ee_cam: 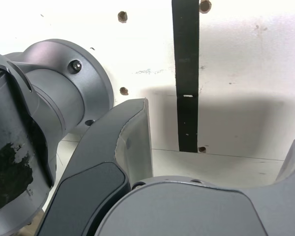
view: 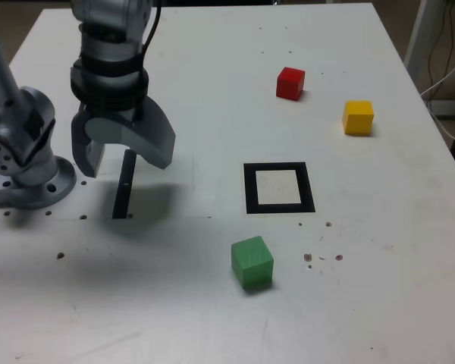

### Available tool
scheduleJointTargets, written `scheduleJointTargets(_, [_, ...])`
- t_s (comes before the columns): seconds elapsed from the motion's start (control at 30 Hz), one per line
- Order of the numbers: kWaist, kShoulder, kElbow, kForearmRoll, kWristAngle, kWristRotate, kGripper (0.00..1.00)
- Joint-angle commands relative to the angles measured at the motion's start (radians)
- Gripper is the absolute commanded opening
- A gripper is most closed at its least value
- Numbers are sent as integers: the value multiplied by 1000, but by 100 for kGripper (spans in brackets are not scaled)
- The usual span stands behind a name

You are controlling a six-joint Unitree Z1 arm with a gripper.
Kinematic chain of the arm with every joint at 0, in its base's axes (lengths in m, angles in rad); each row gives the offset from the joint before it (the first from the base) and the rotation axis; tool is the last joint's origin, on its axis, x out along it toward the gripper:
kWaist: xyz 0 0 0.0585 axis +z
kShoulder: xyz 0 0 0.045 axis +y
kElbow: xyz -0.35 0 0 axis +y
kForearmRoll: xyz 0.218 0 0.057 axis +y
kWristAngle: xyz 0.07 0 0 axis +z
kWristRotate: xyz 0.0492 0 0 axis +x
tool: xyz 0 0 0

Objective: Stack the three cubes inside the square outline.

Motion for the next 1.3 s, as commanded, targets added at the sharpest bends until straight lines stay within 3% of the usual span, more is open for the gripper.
scheduleJointTargets(0.0, [1, 1, 3, 4, 1, 0, 100])
scheduleJointTargets(0.53, [3, 10, -3, 6, 11, 6, 100])
scheduleJointTargets(0.93, [28, 92, -107, 14, 30, 45, 100])
scheduleJointTargets(1.27, [80, 154, -237, 66, 84, 120, 100])
